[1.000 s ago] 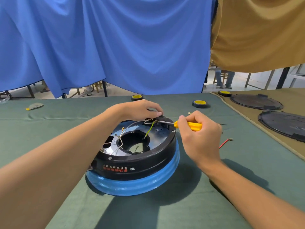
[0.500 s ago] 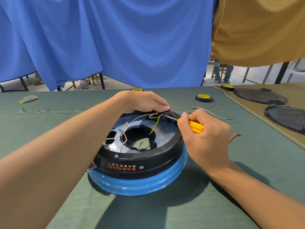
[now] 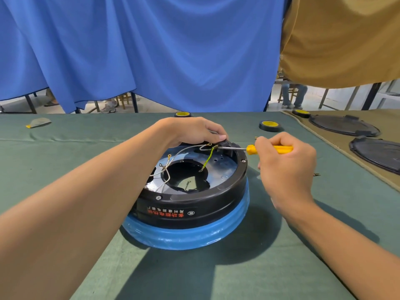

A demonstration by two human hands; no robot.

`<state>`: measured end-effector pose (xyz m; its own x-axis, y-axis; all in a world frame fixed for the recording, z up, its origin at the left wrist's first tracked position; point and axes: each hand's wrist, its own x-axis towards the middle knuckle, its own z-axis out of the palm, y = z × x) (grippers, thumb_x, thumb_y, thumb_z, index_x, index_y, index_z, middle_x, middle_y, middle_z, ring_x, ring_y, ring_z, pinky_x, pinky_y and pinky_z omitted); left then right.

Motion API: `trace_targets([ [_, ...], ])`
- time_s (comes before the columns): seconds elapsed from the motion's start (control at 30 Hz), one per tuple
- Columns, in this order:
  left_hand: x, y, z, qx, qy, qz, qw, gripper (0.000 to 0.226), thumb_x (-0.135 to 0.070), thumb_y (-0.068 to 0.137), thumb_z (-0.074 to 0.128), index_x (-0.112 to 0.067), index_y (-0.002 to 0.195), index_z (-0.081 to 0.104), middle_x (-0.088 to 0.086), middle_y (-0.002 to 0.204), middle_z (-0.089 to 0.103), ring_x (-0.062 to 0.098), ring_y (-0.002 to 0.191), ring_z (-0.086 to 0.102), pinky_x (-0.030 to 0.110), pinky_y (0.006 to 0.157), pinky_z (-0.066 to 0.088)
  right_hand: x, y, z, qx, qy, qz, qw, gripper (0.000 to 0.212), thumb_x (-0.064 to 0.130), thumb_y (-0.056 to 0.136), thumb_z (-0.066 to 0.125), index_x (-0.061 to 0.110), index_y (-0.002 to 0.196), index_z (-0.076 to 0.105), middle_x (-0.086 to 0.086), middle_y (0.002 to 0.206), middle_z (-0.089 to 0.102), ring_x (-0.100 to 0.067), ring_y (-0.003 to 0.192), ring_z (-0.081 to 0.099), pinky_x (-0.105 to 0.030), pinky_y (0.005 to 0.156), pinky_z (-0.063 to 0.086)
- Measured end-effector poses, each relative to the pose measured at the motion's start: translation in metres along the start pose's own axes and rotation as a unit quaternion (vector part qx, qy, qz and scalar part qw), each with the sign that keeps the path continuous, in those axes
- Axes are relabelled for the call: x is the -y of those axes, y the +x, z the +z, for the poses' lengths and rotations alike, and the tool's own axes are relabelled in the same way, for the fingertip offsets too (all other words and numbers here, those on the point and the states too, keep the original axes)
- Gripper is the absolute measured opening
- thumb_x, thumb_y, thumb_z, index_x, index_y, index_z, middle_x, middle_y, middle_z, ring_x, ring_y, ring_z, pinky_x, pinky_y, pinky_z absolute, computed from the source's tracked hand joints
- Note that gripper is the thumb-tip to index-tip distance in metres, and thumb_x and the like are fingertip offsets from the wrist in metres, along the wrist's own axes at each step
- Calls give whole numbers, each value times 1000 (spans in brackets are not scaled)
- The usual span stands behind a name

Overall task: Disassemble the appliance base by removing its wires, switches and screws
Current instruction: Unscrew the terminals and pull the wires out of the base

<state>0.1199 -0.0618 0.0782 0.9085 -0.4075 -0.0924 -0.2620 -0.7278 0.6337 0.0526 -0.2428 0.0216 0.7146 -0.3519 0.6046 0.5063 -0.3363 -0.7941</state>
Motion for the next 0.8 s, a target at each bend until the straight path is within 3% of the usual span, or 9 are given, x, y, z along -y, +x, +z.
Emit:
trace_targets([
  [0.1, -2, -2, 0, -3, 3, -4, 1000, 21, -34, 100, 49, -26, 102, 68, -7, 105, 65, 12, 107, 56, 30, 98, 39, 2, 9, 5, -2, 79, 121, 989, 24, 15, 71, 61, -1, 55, 50, -28, 51, 44, -26, 50, 36, -41, 49, 34],
  [0.17, -2, -3, 1, -5, 3, -6, 1000, 22, -35, 100, 48, -26, 103, 68, -5, 110, 65, 15, 112, 55, 32, 101, 38, 2, 6, 7, 12, 65, 126, 990, 25, 13, 73, 62, -1, 54, 51, -25, 49, 48, -28, 49, 37, -42, 49, 36],
  [0.23, -2, -3, 2, -8, 3, -12, 1000, 21, -36, 100, 48, -28, 104, 67, -5, 114, 64, 14, 114, 54, 31, 101, 38, 2, -2, 5, 13, 11, 61, 998, 25, 18, 77, 62, 6, 55, 57, -17, 50, 53, -32, 51, 44, -44, 51, 42],
  [0.33, -2, -3, 1, -13, 3, -20, 1000, 21, -39, 99, 48, -31, 106, 67, -10, 116, 62, 10, 115, 52, 28, 95, 36, 5, -15, -4, -6, -45, -77, 996, 30, 27, 85, 59, 9, 61, 61, -1, 49, 53, -20, 54, 48, -32, 52, 39],
  [0.43, 0, -1, 1, -11, -4, -20, 1000, 22, -38, 99, 49, -30, 109, 67, -11, 120, 61, 8, 119, 49, 25, 91, 31, 9, -22, -8, -15, -72, -171, 982, 32, 24, 90, 60, 4, 64, 60, -4, 50, 53, -21, 57, 50, -27, 49, 36],
  [0.6, 1, -2, 2, -11, -2, -9, 1000, 24, -39, 99, 48, -34, 116, 65, -12, 122, 60, 10, 119, 49, 31, 101, 34, 7, -24, -4, -8, -98, -229, 968, 31, 16, 90, 63, 3, 62, 58, -6, 50, 52, -21, 46, 48, -27, 48, 34],
  [0.8, 6, -1, -1, -26, 4, -30, 999, 29, -47, 95, 52, -36, 121, 60, -8, 129, 54, 12, 122, 46, 26, 96, 32, 2, -23, -3, -8, -123, -284, 951, 29, 11, 88, 66, 2, 62, 56, -5, 51, 50, -22, 45, 45, -31, 48, 34],
])
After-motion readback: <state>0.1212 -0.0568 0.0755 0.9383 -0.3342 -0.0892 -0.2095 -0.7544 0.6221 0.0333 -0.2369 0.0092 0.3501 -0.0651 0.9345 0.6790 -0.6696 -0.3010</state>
